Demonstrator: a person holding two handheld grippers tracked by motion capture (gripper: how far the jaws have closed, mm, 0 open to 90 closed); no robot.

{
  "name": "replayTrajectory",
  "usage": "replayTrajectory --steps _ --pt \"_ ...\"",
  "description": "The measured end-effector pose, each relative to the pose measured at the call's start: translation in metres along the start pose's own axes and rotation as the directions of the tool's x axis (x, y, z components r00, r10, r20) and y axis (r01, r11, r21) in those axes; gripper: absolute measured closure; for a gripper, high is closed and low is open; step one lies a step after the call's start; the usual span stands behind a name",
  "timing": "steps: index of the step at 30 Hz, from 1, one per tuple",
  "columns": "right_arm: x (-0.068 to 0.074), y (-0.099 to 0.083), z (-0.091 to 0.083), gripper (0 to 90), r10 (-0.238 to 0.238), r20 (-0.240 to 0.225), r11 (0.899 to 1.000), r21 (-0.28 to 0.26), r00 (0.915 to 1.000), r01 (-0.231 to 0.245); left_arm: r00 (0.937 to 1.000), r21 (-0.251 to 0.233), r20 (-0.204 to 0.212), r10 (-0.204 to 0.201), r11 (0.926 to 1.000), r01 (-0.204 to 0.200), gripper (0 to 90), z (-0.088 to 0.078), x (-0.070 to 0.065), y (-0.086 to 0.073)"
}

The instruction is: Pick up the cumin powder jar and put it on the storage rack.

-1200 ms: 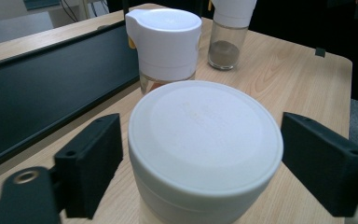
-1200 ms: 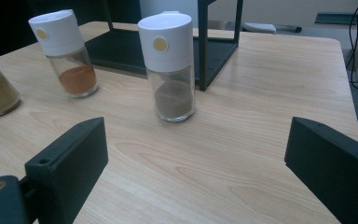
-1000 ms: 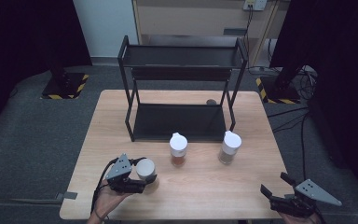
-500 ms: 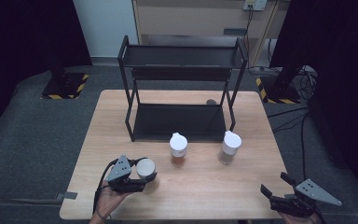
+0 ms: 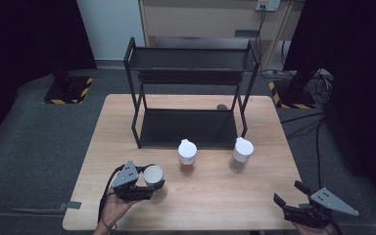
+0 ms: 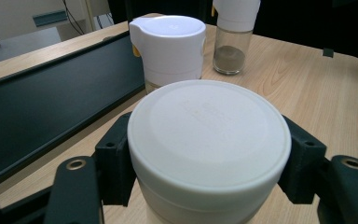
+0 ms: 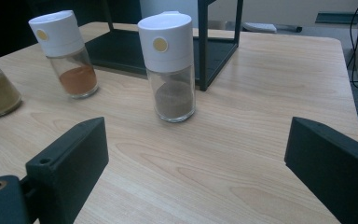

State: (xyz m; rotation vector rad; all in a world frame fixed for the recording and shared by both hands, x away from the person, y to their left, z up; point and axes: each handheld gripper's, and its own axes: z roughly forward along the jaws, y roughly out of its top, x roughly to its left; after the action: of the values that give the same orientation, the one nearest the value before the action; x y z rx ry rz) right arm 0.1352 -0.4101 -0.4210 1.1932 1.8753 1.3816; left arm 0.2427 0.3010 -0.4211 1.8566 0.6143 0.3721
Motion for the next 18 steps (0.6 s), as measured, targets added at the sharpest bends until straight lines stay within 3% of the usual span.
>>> replayTrajectory --steps 18 --pt "0.000 0.000 0.000 6.5 -0.002 -0.002 1.000 0.000 1.0000 0.002 0.9998 -0.017 -0.021 0.002 0.9999 -0.002 32.9 -0.008 0.005 0.023"
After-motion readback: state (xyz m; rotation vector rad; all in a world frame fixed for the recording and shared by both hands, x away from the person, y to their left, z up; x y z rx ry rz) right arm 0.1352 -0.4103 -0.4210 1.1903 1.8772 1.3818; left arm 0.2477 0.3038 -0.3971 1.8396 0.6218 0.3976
